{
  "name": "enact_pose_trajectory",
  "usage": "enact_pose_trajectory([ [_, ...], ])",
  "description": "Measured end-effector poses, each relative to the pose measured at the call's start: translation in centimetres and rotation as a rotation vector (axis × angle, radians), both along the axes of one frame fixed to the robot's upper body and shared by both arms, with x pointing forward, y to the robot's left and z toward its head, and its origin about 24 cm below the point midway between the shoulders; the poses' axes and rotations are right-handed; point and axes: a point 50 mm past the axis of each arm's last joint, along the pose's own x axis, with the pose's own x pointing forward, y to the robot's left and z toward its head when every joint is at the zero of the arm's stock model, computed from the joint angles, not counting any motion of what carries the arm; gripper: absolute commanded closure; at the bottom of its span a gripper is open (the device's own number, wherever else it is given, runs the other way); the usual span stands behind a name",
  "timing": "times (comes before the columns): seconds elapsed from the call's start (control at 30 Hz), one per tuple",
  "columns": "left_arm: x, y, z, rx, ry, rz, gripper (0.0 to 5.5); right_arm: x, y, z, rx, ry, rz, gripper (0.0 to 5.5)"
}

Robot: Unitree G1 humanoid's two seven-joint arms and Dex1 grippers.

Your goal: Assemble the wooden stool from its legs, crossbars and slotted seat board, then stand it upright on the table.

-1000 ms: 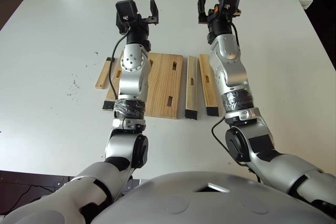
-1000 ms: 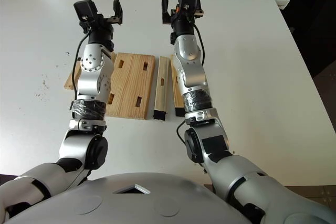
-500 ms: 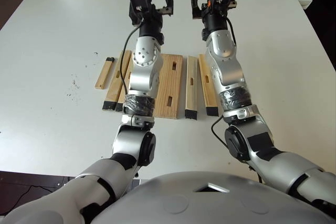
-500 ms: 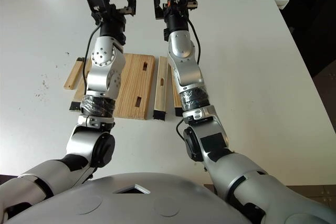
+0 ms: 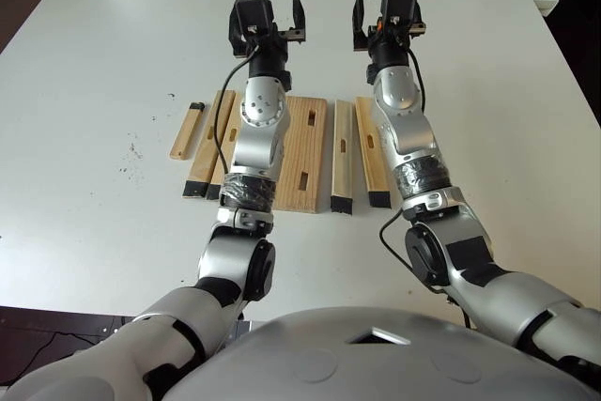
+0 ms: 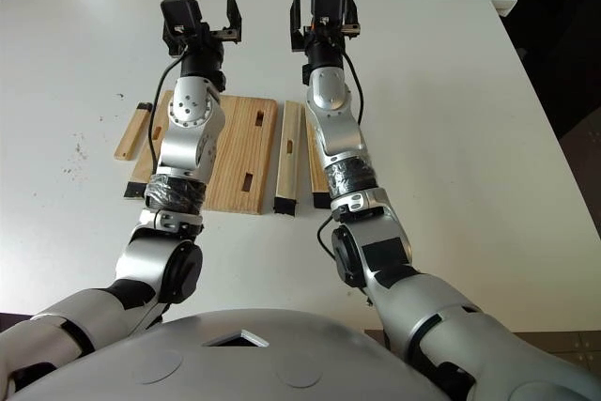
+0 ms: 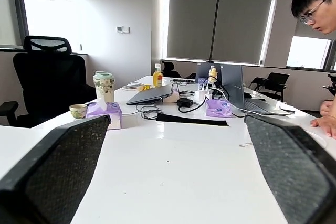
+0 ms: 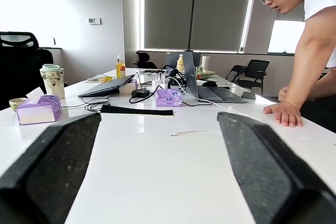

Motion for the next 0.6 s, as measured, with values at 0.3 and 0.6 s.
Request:
enact_pose_trajectory([
  [0.3, 0.21, 0.53, 0.1, 0.008, -0.013, 0.019, 1.73, 0.0, -0.21, 0.09, -0.02, -0.019, -0.01, 2.34],
  [0.6, 0.18, 0.44, 0.07, 0.007, -0.012, 0.031, 2.04, -0.16, -0.18, -0.09, -0.02, -0.017, -0.008, 2.38],
])
